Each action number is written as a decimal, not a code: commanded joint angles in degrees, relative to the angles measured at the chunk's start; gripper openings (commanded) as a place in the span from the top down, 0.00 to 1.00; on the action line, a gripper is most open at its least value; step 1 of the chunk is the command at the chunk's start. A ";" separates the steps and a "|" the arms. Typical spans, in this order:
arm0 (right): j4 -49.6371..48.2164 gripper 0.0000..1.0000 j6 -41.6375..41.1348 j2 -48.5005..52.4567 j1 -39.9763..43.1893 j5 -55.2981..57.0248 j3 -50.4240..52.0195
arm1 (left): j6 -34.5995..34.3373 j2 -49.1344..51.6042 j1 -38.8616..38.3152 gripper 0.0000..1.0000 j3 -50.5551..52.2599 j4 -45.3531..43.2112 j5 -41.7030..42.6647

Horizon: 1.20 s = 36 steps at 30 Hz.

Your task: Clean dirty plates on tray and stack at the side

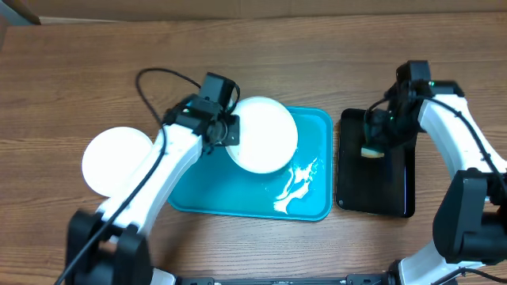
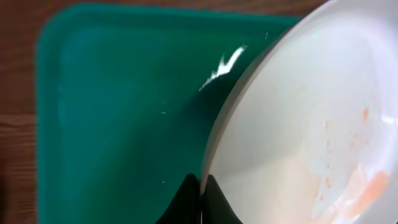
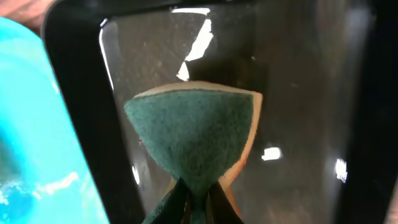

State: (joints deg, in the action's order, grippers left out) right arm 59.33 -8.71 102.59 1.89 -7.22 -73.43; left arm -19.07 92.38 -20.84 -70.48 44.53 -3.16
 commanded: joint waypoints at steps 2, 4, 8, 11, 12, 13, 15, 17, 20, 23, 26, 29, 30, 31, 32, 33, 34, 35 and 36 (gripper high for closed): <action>-7.08 0.96 0.81 -1.49 0.22 -5.95 8.20 | 1.31 -6.43 0.22 0.96 -1.49 2.69 -10.19; -12.28 0.96 -0.52 -1.49 0.22 -6.36 12.63 | 1.31 -8.48 0.22 0.96 -1.49 4.68 -12.66; -23.93 0.92 -4.42 -1.33 0.22 -6.36 21.51 | 1.31 -11.23 0.24 0.96 -1.49 7.82 -16.46; -29.35 0.91 -5.27 -1.25 0.22 -6.38 25.64 | 1.29 -12.37 0.26 0.96 -1.49 9.64 -20.02; -29.22 0.93 -5.27 -1.25 0.24 -6.38 25.77 | 1.31 -12.70 0.26 0.96 -1.49 10.19 -21.05; -29.03 0.95 -5.25 -1.29 0.22 -6.54 25.59 | 1.31 -12.96 0.26 0.96 -1.49 10.60 -21.49; -28.20 0.96 -5.22 -1.33 0.22 -7.08 24.70 | 1.33 -13.40 0.26 0.96 -1.49 11.17 -22.73; -26.25 0.96 -5.22 -1.33 0.22 -7.08 22.97 | 1.33 -13.77 0.24 0.96 -1.49 11.19 -24.94; -24.00 0.92 -5.20 -1.33 0.22 -7.08 21.09 | 1.36 -13.97 0.17 0.96 -1.60 10.64 -28.81; -23.43 0.90 -4.74 -1.31 0.22 -6.99 20.94 | 3.39 -13.99 -0.26 0.96 -1.60 9.35 -31.43; -23.21 0.89 -4.76 -1.31 0.22 -6.99 20.96 | 3.76 -13.99 -1.60 0.96 -1.60 8.07 -36.13; -23.19 0.88 -4.76 -1.31 0.22 -6.97 20.96 | 4.66 -13.97 -4.44 0.96 -1.60 6.34 -44.00; -23.19 0.87 -4.76 -1.31 0.22 -6.99 20.96 | 5.81 -13.97 -5.75 0.96 -1.60 5.40 -46.97; -23.19 0.87 -4.76 -1.31 0.22 -6.97 20.96 | 6.95 -13.97 -6.91 0.96 -1.60 4.42 -49.42; -23.17 0.87 -4.76 -1.31 0.22 -6.97 20.96 | 8.17 -13.97 -8.07 0.96 -1.60 3.32 -51.39; -23.17 0.87 -4.76 -1.31 0.22 -6.97 20.96 | 9.60 -13.97 -9.25 0.96 -1.60 2.16 -52.81; -23.17 0.87 -4.76 -1.31 0.22 -6.99 20.96 | 11.52 -13.97 -10.51 0.96 -1.60 0.83 -53.75; -23.08 0.86 -4.76 -1.31 0.22 -6.99 20.96 | 12.92 -13.97 -11.52 0.96 -1.60 -0.20 -54.49; -22.97 0.86 -4.76 -1.31 0.22 -6.99 20.96 | 14.12 -13.97 -12.50 0.96 -1.60 -1.25 -54.99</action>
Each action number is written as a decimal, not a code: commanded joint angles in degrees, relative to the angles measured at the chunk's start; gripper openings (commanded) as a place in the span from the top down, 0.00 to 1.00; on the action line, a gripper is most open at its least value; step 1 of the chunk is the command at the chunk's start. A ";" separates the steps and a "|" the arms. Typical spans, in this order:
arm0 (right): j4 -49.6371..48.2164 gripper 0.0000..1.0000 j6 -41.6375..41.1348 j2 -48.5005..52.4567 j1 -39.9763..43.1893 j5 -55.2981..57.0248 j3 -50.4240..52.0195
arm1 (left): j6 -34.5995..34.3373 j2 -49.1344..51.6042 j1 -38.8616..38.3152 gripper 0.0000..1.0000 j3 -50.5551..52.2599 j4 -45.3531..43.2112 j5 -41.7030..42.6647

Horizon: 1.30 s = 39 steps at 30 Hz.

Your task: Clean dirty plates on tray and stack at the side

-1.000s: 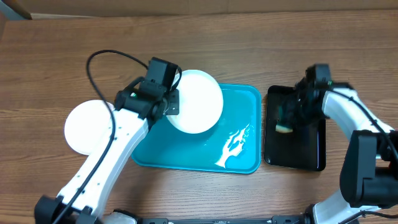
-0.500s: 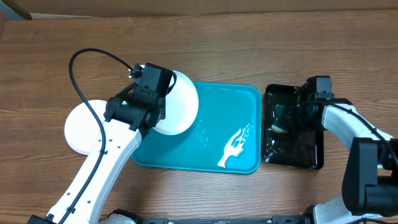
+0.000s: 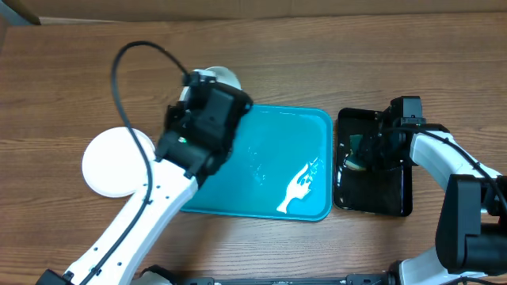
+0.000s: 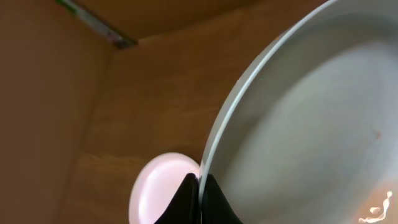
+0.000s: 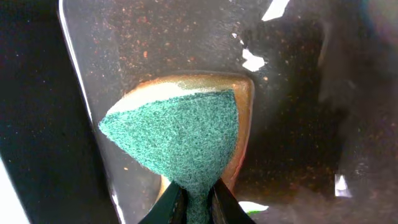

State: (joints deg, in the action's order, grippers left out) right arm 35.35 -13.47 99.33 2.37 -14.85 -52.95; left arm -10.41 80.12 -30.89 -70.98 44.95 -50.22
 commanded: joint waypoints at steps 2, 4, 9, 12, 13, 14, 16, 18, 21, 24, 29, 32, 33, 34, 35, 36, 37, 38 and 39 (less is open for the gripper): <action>1.22 0.86 0.00 1.95 -0.26 0.66 0.48 | 6.51 -1.68 -3.85 0.96 -1.09 -2.51 -8.79; 1.31 0.86 0.00 1.95 -0.26 0.66 0.48 | 7.08 -1.68 -4.72 0.96 -1.09 -2.82 -8.90; 1.22 0.86 0.00 1.95 -0.26 0.66 0.48 | 7.28 -1.68 -4.92 0.96 -1.09 -2.73 -8.90; 1.22 0.86 0.00 1.95 -0.26 0.66 0.48 | 7.26 -1.68 -4.92 0.96 -1.09 -2.78 -8.66; 1.25 0.86 0.00 1.95 -0.26 0.66 0.48 | 7.04 -1.68 -4.92 0.96 -1.09 -2.80 -8.46; 1.25 0.86 0.00 1.95 -0.26 0.66 0.48 | 6.99 -1.68 -4.92 0.96 -1.09 -2.78 -7.89; 1.20 0.86 0.00 1.95 -0.26 0.66 0.48 | 6.75 -1.68 -4.92 0.96 -1.09 -2.80 -6.23; 1.18 0.86 0.00 1.95 -0.26 0.66 0.48 | 5.44 -1.68 -4.92 0.96 -1.09 -2.67 -4.48; 1.29 0.93 0.00 1.95 -0.26 0.61 0.48 | 2.25 -1.68 -4.59 0.96 -1.09 -1.44 1.81; 1.40 0.96 0.26 1.92 -0.26 -0.59 0.46 | -2.08 -1.64 -3.58 0.96 -1.07 0.66 13.29; 4.98 0.96 2.01 1.03 -0.26 -6.19 -2.45 | -5.53 -0.57 -1.16 0.96 0.90 1.29 30.47; 9.53 0.96 4.42 -1.05 -0.31 -8.37 -7.21 | -7.45 1.38 -0.50 0.96 2.75 1.09 32.44; 11.15 0.96 4.79 -1.97 -0.50 -8.59 -8.87 | -7.43 2.29 -0.50 0.96 3.19 0.92 32.44; 12.83 0.96 4.79 -3.08 -0.83 -8.63 -10.64 | -7.45 3.39 -0.52 0.96 3.52 0.59 32.50; 13.94 0.96 4.83 -4.04 -1.27 -8.87 -11.93 | -7.43 4.44 -0.52 0.96 3.72 0.11 32.70; 14.80 0.96 5.01 -4.96 -1.86 -9.03 -13.00 | -7.43 5.55 -0.52 0.96 3.78 -0.28 33.31; 15.50 0.96 5.53 -5.97 -2.78 -9.35 -13.86 | -7.45 6.88 -0.52 0.96 3.78 -0.87 34.21; 15.82 0.96 5.68 -6.71 -3.78 -9.51 -14.21 | -7.48 8.09 -0.52 0.96 3.78 -1.40 35.17; 15.87 0.96 5.70 -7.37 -5.14 -9.49 -14.25 | -7.80 9.46 -0.50 0.96 3.78 -1.95 36.06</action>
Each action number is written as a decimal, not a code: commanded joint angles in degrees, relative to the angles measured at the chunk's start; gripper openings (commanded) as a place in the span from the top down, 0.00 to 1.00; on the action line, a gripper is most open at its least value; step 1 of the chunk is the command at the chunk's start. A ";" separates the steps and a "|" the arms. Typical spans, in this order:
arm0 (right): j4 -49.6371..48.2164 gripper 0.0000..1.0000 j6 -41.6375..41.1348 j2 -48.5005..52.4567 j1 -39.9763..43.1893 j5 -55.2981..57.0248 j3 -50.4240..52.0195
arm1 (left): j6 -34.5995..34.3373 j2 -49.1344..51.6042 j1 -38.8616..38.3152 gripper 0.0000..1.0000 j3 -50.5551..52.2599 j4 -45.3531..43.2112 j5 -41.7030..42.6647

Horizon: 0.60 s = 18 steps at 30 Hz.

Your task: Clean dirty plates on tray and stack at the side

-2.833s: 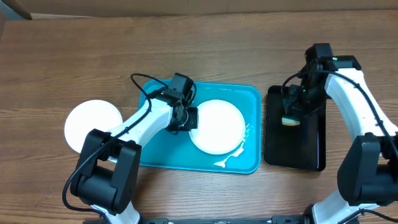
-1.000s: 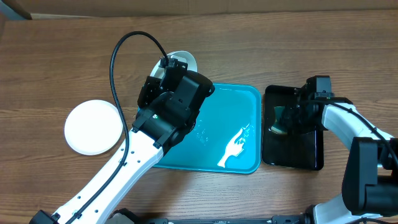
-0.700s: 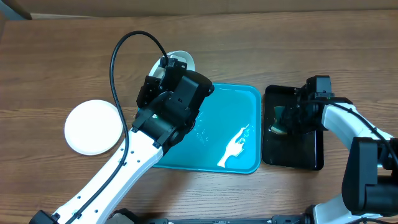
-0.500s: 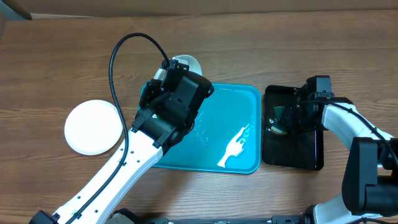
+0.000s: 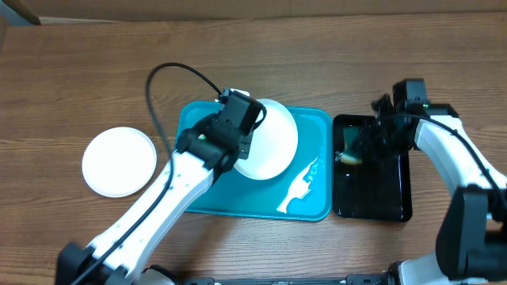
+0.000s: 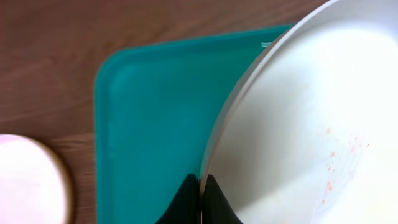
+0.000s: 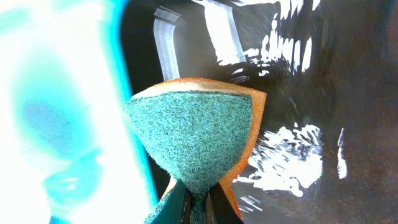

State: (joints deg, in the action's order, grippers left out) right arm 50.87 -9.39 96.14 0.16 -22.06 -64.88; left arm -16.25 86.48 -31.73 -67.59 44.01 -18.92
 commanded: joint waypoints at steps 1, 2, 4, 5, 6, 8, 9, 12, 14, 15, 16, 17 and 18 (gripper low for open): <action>0.42 0.96 1.64 -4.37 -4.17 -2.25 -2.32 | -2.27 4.26 0.31 0.96 0.39 -1.44 5.40; 0.44 0.96 1.79 -4.37 -5.57 -2.27 -2.32 | -2.45 5.38 0.31 0.96 0.39 -1.86 6.03; 0.17 0.96 1.77 -3.93 -8.74 -2.16 -2.08 | -3.30 7.67 0.31 0.96 0.39 -2.54 7.50; -0.17 0.96 1.73 -3.61 -10.19 -2.23 -1.95 | -3.54 8.57 0.31 0.96 0.39 -2.80 8.31; -0.61 0.96 1.70 -3.15 -11.65 -2.23 -1.84 | -3.54 9.38 0.31 0.96 0.39 -3.04 9.18; -1.95 0.96 0.55 -1.90 -14.64 -2.21 -1.81 | -3.54 10.88 0.31 0.96 0.39 -3.58 10.12; -2.89 0.96 -0.42 -1.27 -16.20 -2.25 -1.81 | -3.54 11.56 0.31 0.96 0.39 -3.65 10.27; -5.68 0.96 -2.49 0.48 -20.13 -2.25 -1.84 | -3.54 13.07 0.31 0.96 0.39 -3.61 10.64; -7.61 0.96 -2.86 1.68 -22.64 -2.25 -1.81 | -3.54 13.77 0.31 0.96 0.39 -3.61 11.13; -8.41 0.96 -2.84 2.12 -23.71 -2.19 -1.84 | -3.52 14.12 0.28 0.96 0.39 -3.58 11.13; -9.31 0.96 -2.86 2.71 -24.92 -2.19 -1.81 | -3.52 14.38 0.24 0.96 0.39 -3.58 11.10; -10.03 0.96 -2.91 3.02 -25.81 -2.21 -1.81 | -3.54 14.51 0.22 0.96 0.39 -3.58 11.10; -10.75 0.96 -3.48 3.45 -26.73 -1.97 -1.81 | -3.54 14.71 0.22 0.96 0.39 -3.58 11.08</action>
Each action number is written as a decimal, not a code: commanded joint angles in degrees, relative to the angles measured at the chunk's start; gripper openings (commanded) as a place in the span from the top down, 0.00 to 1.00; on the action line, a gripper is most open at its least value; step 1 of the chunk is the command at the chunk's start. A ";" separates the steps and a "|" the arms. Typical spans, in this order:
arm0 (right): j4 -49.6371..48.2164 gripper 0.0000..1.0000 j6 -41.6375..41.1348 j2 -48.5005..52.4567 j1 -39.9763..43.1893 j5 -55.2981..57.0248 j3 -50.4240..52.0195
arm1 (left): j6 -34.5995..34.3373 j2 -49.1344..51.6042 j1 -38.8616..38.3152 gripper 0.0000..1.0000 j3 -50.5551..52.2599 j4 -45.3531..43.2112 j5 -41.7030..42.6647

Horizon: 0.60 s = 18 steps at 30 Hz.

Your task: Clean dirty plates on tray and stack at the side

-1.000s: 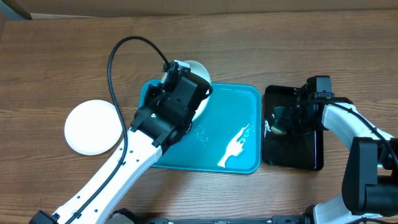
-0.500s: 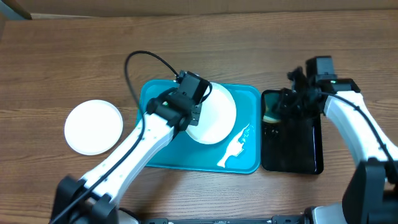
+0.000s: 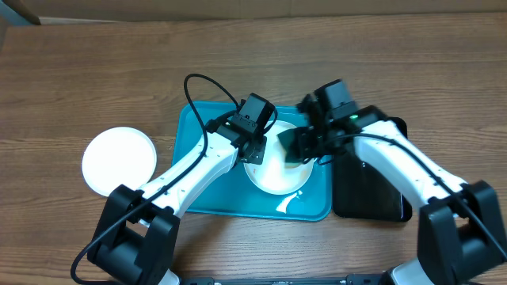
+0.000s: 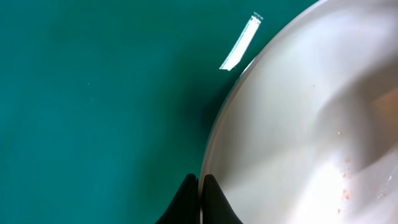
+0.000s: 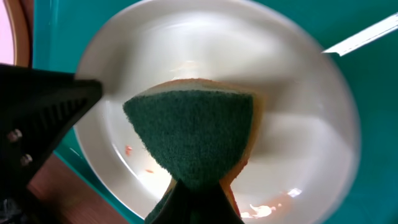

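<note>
A white dirty plate (image 3: 273,172) with orange smears (image 5: 267,210) sits over the teal tray (image 3: 198,158). My left gripper (image 4: 200,199) is shut on the plate's rim (image 4: 214,146). My right gripper (image 5: 196,205) is shut on a green-and-yellow sponge (image 5: 189,134), held over the plate's inside (image 5: 292,124). In the overhead view the sponge (image 3: 297,146) hangs at the plate's right edge. A clean white plate (image 3: 119,161) lies on the table to the left of the tray.
A black basin (image 3: 372,194) with water stands right of the tray. White foam or liquid (image 3: 287,203) lies on the tray's front right part. The wooden table (image 3: 95,71) surrounds everything. A black cable (image 3: 204,79) loops above the left arm.
My right gripper has moved the sponge from the black basin to over the dirty plate. My left gripper has shifted the plate toward the tray's right front.
At first my left gripper held the dirty plate over the tray and my right held the sponge at the basin. Then the plate was raised behind the tray's far left corner while the sponge sat in the water. Then the plate was over the tray again; now the sponge meets it.
</note>
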State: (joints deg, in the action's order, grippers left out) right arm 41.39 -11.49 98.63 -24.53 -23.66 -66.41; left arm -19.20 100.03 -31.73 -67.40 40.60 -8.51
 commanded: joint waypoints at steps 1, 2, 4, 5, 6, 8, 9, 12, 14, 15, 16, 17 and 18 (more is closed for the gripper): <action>-1.92 0.96 -2.05 1.20 -2.80 -0.37 -0.28 | -0.59 1.16 0.22 0.96 0.20 -0.20 0.70; -2.40 0.96 -2.51 1.51 -3.45 -0.44 -0.28 | -0.59 1.18 0.22 0.96 0.20 -0.17 0.72; -3.23 0.96 -3.65 2.21 -4.72 -0.35 -0.28 | -0.59 1.18 0.22 0.96 0.20 -0.17 0.70; -3.48 0.96 -3.87 2.51 -5.18 -0.46 -0.28 | -0.59 1.18 0.22 0.96 0.20 -0.20 0.70; -3.63 0.96 -4.26 3.04 -5.73 -0.42 -0.28 | -0.59 1.18 0.22 0.96 0.20 -0.20 0.70; -3.54 0.96 -4.48 3.69 -6.60 -0.44 -0.28 | -0.59 1.16 0.22 0.96 0.20 -0.20 0.70; -3.45 0.96 -4.48 3.87 -7.21 -0.46 -0.28 | -0.59 1.16 0.22 0.96 0.20 -0.17 0.70; -3.65 0.96 -4.11 4.04 -9.09 -0.46 -0.28 | -0.59 1.16 0.22 0.96 0.20 -0.22 0.70; -3.91 0.96 -3.58 4.04 -10.32 -0.44 -0.28 | -0.59 1.18 0.22 0.96 0.20 -0.22 0.70; -3.91 0.96 -3.50 4.07 -10.95 -0.37 -0.31 | -0.61 1.18 0.22 0.96 0.20 -0.20 0.72; -3.85 0.96 -3.50 4.07 -11.41 -0.24 -0.28 | -0.61 1.16 0.22 0.96 0.20 -0.20 0.76; -3.67 0.96 -3.50 4.07 -11.93 0.15 -0.28 | -0.59 1.16 0.22 0.96 0.20 -0.20 0.90; -3.58 0.96 -3.52 4.07 -12.41 0.76 -0.28 | -0.59 1.18 0.22 0.96 0.20 -0.20 0.94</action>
State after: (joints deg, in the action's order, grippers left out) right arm 38.15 -15.16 102.76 -34.72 -23.57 -66.41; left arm -19.40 100.55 -31.44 -67.40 40.64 -7.62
